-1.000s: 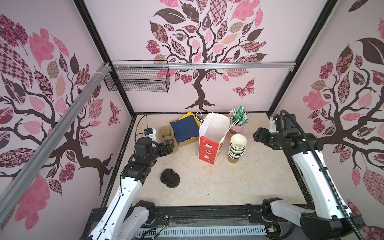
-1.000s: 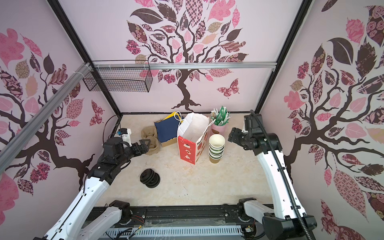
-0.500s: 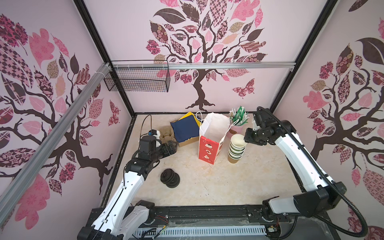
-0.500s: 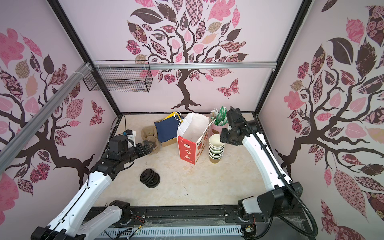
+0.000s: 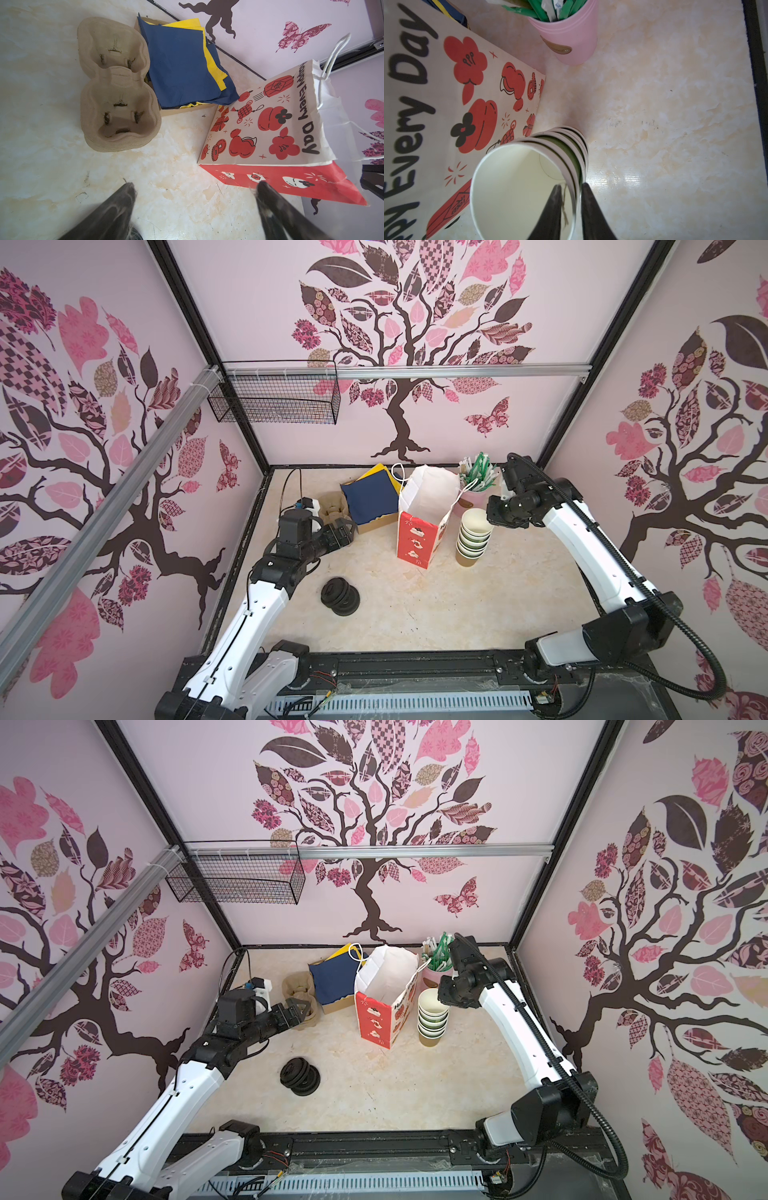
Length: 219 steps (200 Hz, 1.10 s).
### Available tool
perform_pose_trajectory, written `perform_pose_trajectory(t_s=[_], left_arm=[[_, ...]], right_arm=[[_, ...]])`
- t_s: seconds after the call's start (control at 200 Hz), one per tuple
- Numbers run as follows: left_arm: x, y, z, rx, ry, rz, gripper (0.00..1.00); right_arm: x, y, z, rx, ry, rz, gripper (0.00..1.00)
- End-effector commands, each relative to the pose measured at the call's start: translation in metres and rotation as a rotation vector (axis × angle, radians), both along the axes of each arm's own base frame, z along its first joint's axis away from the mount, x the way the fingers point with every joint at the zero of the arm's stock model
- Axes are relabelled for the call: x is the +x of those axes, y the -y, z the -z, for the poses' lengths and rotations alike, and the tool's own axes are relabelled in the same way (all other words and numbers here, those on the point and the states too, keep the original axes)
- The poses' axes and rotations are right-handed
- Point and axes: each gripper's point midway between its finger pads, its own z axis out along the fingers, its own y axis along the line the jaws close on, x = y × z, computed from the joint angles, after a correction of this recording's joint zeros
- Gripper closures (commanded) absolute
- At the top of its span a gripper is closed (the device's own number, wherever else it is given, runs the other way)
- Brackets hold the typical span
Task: Pack the takeout coffee
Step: 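Move the right gripper over the cup stack while the left nears the lids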
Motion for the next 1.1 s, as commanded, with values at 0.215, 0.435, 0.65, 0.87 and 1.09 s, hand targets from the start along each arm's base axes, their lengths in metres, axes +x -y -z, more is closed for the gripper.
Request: perform_pose_trajectory(t_s=[0.215, 0.435, 0.65, 0.87, 1.09], left_arm=[[0.001, -0.002, -0.009, -0.024, 0.029, -0.027, 0.06], [0.001, -0.001, -0.012, -0.025, 0.038, -0.026, 0.06], [0.002, -0.001, -0.013, -0.018, 0.04, -0.022, 0.06], [0.002, -0.002, -0.013, -0.015, 0.039, -0.023, 0.06], [0.002, -0.003, -0.012, -0.008, 0.033, -0.026, 0.06]], right_arm=[[-0.005, 0.001, 0.021, -0.029, -0.064, -0.014, 0.79], [-0.003, 0.002, 0.013, -0.035, -0.05, -0.009, 0.86], [-0.003, 0.005, 0.009, -0.052, -0.047, -0.007, 0.76], [-0.002, 0.006, 0.007, -0.06, -0.05, -0.01, 0.82], [-0.003, 0.003, 0.009, -0.048, -0.058, -0.017, 0.89]])
